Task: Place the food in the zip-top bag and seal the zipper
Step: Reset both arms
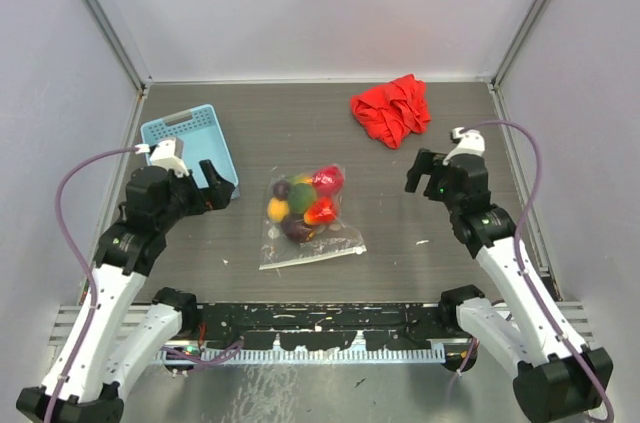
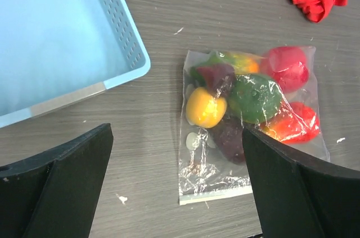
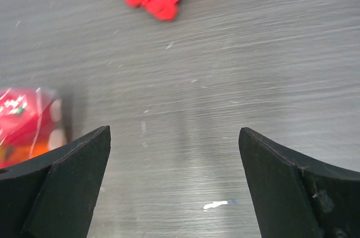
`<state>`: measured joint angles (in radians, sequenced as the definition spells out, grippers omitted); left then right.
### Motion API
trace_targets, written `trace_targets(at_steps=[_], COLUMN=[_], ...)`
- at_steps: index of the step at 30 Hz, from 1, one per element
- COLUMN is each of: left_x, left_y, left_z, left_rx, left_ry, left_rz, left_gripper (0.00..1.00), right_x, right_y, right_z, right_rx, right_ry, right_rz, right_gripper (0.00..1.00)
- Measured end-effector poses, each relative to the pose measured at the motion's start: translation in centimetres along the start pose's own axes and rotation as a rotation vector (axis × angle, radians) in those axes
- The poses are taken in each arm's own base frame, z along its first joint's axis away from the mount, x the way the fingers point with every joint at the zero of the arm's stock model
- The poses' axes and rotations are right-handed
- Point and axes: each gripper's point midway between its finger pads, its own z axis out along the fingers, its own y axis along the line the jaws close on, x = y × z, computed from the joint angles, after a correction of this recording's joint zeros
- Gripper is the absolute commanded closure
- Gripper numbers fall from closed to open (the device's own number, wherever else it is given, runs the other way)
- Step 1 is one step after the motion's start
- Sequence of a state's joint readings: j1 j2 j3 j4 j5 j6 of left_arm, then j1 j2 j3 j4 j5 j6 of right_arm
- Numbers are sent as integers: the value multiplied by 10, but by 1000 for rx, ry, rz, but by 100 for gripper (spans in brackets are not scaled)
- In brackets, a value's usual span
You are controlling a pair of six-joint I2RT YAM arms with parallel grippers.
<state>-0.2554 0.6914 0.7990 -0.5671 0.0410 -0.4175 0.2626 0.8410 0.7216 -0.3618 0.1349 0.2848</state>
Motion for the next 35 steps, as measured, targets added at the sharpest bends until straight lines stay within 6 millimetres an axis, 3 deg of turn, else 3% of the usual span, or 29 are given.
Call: trace_targets(at_steps=[4, 9, 13, 15, 18, 25, 35], left_x=[-29, -73, -90, -91, -84, -57, -55], left_y=[-2, -3, 2, 6, 16, 34, 35], left_z=[-33, -95, -133, -134, -119, -86, -82], left_rx=[-15, -29, -40, -55, -92, -143, -144], left_ry=[-98, -349, -518, -549, -531, -463, -465], left_rz=[35, 89, 115, 133, 162, 195, 204], left_gripper=[2, 2, 2, 2, 2, 2, 2], right_x=[-26, -73, -91, -92, -88, -66, -66], right_y=[-30, -41, -48, -53, -59, -70, -70], right_z=[-27, -84, -123, -138, -145, -133, -134], right_rx=[137, 182, 184, 185, 199, 242, 239], right_ry=[-100, -310, -452, -514, -548, -519, -526], right_rz=[43, 78, 110, 117, 113, 76, 54], right_gripper=[0, 0, 0, 0, 0, 0, 0])
